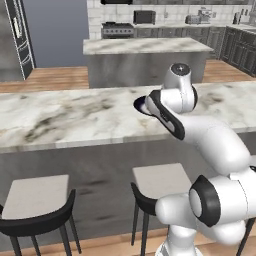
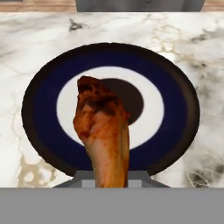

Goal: Take the chicken drumsticks from the pan and place one on each plate on the dining counter.

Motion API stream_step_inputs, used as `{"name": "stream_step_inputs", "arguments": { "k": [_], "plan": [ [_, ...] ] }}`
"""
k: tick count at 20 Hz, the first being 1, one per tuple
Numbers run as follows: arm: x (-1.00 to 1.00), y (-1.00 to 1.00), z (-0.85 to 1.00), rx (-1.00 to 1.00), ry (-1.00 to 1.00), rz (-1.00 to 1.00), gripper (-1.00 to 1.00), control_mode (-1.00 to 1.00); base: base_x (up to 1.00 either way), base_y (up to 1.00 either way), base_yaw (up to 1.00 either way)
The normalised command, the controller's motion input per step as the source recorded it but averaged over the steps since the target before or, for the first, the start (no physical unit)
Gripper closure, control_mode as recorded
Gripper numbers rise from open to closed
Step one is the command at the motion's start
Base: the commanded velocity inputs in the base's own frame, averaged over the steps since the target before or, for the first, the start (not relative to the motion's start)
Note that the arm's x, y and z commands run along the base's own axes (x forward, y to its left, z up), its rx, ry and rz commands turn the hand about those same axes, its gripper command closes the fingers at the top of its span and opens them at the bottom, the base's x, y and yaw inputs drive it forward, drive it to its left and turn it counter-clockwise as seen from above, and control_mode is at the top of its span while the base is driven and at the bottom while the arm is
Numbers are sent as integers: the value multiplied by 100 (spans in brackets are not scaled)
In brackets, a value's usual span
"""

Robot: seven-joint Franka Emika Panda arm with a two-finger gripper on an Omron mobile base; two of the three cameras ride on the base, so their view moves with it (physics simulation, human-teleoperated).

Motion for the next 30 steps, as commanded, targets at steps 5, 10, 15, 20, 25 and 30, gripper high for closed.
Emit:
{"name": "stream_step_inputs", "arguments": {
  "k": [5,10,15,20,25,30],
  "plan": [
    [35,-5,-5,0,0,0,100,-100,0,0,0],
    [19,0,-7,0,0,0,100,-100,0,0,0],
    [10,0,-15,0,0,0,100,-100,0,0,0],
    [13,0,-15,0,0,0,100,-100,0,0,0],
    [19,0,-12,0,0,0,100,-100,0,0,0],
    [20,0,-4,0,0,0,100,-100,0,0,0]
  ]
}}
